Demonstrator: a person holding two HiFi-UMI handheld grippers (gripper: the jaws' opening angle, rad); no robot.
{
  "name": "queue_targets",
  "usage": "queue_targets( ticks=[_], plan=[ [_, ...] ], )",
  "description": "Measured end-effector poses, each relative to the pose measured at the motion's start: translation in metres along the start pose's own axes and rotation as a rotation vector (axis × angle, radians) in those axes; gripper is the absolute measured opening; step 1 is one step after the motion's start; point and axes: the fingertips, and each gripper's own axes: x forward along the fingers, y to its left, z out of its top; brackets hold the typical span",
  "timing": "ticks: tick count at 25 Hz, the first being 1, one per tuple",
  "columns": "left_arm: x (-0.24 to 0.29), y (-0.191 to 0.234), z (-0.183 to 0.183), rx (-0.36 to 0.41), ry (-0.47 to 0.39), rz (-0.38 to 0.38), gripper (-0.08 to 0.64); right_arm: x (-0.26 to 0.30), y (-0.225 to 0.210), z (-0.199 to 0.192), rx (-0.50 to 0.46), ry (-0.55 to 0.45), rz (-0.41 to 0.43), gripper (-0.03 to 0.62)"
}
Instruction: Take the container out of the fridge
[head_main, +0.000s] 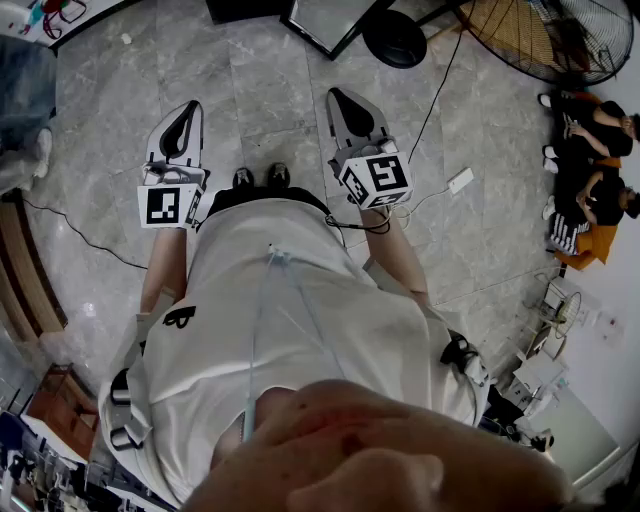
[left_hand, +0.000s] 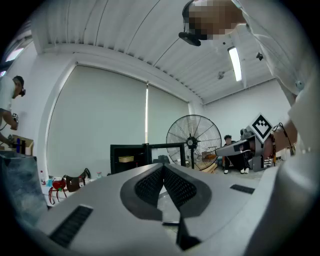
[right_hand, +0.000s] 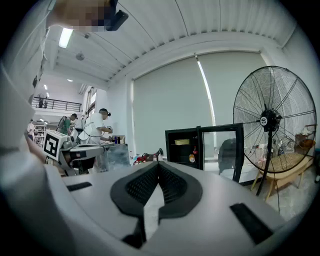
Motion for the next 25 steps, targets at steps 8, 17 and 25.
queue_targets(
  ticks=[8, 17, 25],
  plan=[
    [-0.001, 0.007, -0.004, -0.003, 0.006, 0.007, 0.009, 0.003, 0.004, -0.003, -0.003, 0.005, 0.006, 0.015],
    [-0.003, 0.012, -0.007, -0.019, 0.003, 0.006, 0.009, 0.010, 0.007, -0.010, 0.030, 0.018, 0.019, 0.017],
    [-0.003, 0.019, -0.006, -0.024, 0.003, 0.004, 0.009, 0.015, 0.009, -0.007, 0.022, 0.021, 0.020, 0.017]
  ],
)
